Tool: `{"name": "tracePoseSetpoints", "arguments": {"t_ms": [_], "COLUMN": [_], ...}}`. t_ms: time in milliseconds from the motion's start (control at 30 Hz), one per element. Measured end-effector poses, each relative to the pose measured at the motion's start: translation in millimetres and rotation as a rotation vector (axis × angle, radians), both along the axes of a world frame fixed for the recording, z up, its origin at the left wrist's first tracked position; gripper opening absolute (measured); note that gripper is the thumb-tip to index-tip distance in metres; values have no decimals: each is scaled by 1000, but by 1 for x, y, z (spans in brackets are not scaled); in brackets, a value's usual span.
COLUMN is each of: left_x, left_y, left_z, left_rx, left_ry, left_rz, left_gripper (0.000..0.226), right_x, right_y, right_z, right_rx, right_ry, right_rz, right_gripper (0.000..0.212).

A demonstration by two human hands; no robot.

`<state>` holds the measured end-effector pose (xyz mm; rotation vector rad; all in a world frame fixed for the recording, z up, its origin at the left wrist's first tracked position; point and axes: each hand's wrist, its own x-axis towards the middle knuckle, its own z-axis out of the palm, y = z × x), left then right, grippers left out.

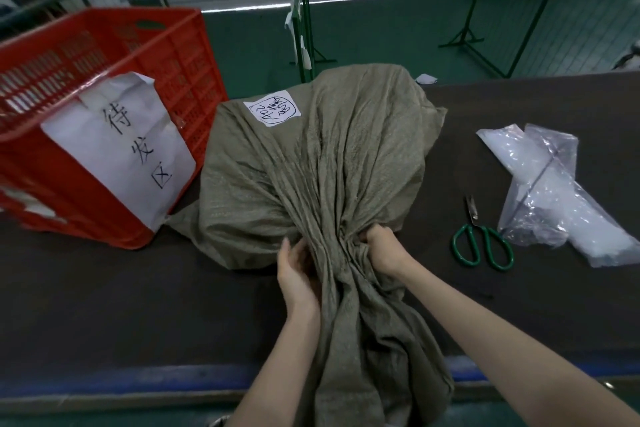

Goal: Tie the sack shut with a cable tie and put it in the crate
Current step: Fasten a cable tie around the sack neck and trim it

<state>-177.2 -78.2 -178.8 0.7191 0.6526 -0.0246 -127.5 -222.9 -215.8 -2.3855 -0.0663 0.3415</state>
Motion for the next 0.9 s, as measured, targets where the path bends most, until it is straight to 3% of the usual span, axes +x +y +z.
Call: {"name": "tracePoseSetpoints", "arguments": {"t_ms": [100, 167, 267, 400, 500, 733, 900], "left_x": [-3, -5, -6, -6, -11, -7, 4], "left_y": [6, 8, 11, 13, 13, 39, 65], "left_z": [-5, -8, -12, -13, -10, -12, 1], "left_rx": [114, 241, 337, 336, 298, 498, 661], "left_ry": [170, 241, 213, 262, 215, 8, -215], "left_rz": [35, -101, -239, -141, -95, 167, 317], "left_gripper": [28, 21, 13, 6, 12, 17, 20], "right_x": [-6, -10, -11, -14, -16, -18, -17], "right_y": [7, 8, 7, 6, 5, -35, -78], "right_z": [3, 3, -1, -4, -1, 14, 21], "right_rx": [150, 216, 254, 283, 274, 144, 139], "right_ry": [2, 36, 2, -67, -123, -38, -45], "right_rz": [41, 60, 48, 61, 58, 35, -22], "right_gripper": [29, 30, 31, 32, 29, 8, 13]}}
